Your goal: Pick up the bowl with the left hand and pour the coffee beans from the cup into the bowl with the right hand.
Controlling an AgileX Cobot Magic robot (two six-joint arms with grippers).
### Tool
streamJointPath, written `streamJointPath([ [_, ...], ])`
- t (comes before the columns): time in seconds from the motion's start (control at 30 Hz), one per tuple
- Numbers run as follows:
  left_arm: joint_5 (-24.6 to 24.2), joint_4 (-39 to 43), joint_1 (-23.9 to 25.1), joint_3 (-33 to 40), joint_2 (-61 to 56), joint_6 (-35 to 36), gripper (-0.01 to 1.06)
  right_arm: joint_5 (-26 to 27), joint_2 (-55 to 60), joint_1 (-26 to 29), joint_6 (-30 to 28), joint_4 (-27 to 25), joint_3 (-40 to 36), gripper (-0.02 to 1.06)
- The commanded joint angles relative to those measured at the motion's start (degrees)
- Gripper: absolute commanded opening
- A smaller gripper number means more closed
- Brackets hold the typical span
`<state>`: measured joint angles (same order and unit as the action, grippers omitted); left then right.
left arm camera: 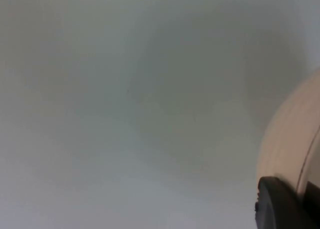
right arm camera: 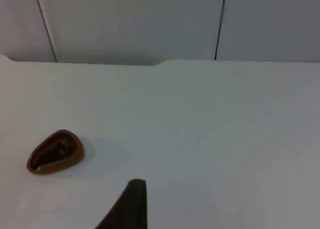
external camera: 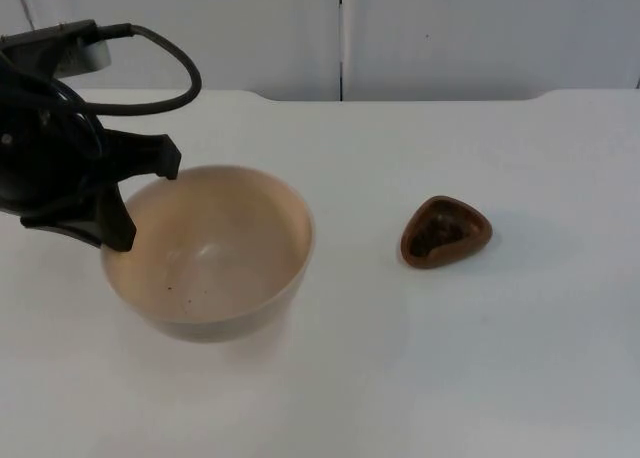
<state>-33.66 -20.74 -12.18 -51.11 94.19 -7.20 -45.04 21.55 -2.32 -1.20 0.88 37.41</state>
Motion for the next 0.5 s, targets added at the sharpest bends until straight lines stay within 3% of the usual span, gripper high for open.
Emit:
streamJointPath([
  [0.0, 0.08, -1.08, 0.20, -0.14, -0.56, 0.08, 0.00, 3.76, 6.12, -0.24, -0.65, -0.13, 1.75, 1.05],
  [0.17, 0.08, -1.08, 0.20, -0.14, -0.56, 0.08, 0.00, 6.54, 19.44, -0.24, -0.78, -0.88, 7.07, 1.05],
  [0.47, 0.19, -1.06, 0.20, -0.14, -0.56, 0.08, 0.00, 6.54, 41.23, -0.24, -1.19, -1.34, 20.37, 1.05],
])
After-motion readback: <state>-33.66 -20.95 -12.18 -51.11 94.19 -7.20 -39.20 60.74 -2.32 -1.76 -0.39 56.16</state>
